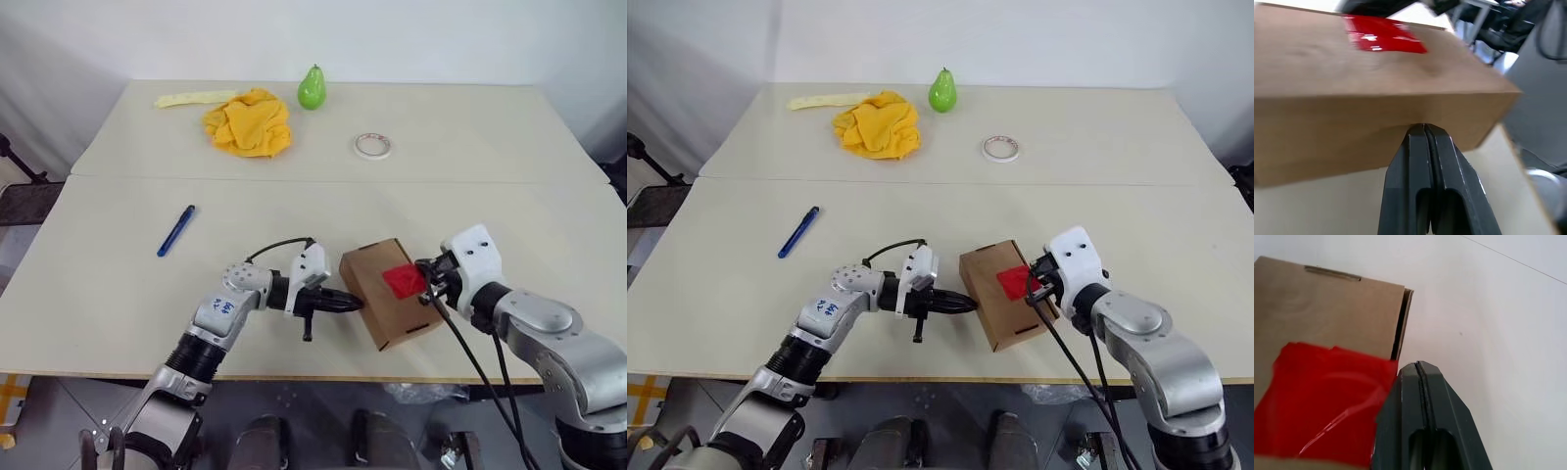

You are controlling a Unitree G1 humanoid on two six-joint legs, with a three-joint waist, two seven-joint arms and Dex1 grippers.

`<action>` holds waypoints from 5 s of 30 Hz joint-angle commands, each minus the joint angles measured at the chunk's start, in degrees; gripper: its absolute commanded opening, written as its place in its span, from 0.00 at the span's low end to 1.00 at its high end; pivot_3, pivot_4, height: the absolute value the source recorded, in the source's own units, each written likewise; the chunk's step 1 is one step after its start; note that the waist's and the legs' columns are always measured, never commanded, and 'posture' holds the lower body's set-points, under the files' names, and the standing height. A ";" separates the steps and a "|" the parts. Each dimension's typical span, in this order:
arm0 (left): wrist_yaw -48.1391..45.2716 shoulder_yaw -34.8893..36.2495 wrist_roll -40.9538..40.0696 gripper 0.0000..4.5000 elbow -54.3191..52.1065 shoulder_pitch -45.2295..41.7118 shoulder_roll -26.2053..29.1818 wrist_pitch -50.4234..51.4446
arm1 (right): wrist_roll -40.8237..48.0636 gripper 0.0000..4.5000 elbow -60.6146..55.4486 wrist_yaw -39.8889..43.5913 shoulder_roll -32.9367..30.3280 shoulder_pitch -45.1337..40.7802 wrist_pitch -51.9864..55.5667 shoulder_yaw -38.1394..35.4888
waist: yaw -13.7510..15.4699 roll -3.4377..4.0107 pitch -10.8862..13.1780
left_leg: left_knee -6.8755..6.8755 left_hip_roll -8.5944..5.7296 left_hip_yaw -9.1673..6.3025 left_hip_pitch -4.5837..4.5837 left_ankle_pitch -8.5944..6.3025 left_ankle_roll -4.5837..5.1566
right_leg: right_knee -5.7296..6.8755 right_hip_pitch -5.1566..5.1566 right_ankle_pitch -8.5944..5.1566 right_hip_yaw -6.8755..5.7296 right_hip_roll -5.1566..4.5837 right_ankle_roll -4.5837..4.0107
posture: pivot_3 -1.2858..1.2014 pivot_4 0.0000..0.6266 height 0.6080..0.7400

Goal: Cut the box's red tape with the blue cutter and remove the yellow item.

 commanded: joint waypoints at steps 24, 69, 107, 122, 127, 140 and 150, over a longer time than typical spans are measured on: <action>14.66 10.76 5.95 0.01 33.40 -15.08 -9.11 -27.50 | 25.03 0.00 -24.71 -2.98 -12.70 28.23 14.67 -22.42 | 1.99 -0.12 0.05 | 0.83 0.00 -0.17 -0.42 -0.38 0.32 | -0.09 0.06 0.16 0.07 0.00 0.21 | 0.52 0.24 1.00; 15.67 14.31 8.95 0.26 31.06 -19.40 0.90 -15.16 | 31.22 0.27 -10.10 5.33 -24.25 25.27 7.57 -41.70 | 1.29 -0.18 0.07 | 0.82 0.09 -0.18 -0.44 -0.32 0.29 | -0.01 -0.04 0.23 0.08 0.09 0.12 | 0.52 0.24 1.00; 28.22 25.26 7.62 0.99 28.23 -10.41 22.99 18.79 | 18.80 1.00 13.52 26.69 -22.86 -6.71 -15.63 -10.50 | 1.16 -0.27 0.12 | 0.83 0.08 0.37 -0.36 -0.13 0.09 | 0.17 -0.05 0.24 0.10 0.12 0.15 | 0.52 0.24 1.00; 26.14 22.63 8.55 0.77 26.66 -8.64 25.41 26.71 | 18.00 1.00 14.42 27.14 -22.28 -8.53 -15.89 -8.28 | 0.85 -0.10 0.03 | 0.81 0.10 0.34 -0.05 -0.13 0.10 | 0.32 -0.05 0.24 0.43 0.11 0.15 | 0.52 0.24 1.00; 25.96 21.91 8.61 0.56 26.06 -8.22 26.25 28.28 | 17.23 1.00 15.47 27.91 -22.03 -9.85 -16.03 -7.38 | 0.61 -0.10 0.03 | 0.80 0.11 0.39 0.08 -0.15 0.10 | 0.39 -0.05 0.24 0.60 0.11 0.15 | 0.52 0.24 1.00; 24.25 19.63 8.78 0.10 23.12 -7.39 27.21 29.53 | 15.47 1.00 16.86 28.97 -20.93 -11.74 -16.33 -6.25 | 0.31 -0.09 0.02 | 0.77 0.18 0.71 0.41 -0.25 0.12 | 0.58 -0.05 0.23 0.99 0.11 0.15 | 0.52 0.24 1.00; 21.03 17.39 8.73 0.09 19.61 -6.43 29.71 29.85 | 15.18 1.00 15.95 28.72 -20.58 -13.05 -16.02 -5.71 | 0.24 -0.09 0.02 | 0.76 0.20 1.29 0.39 -0.35 0.19 | 0.83 -0.57 0.23 1.55 0.10 0.15 | 0.52 0.24 1.00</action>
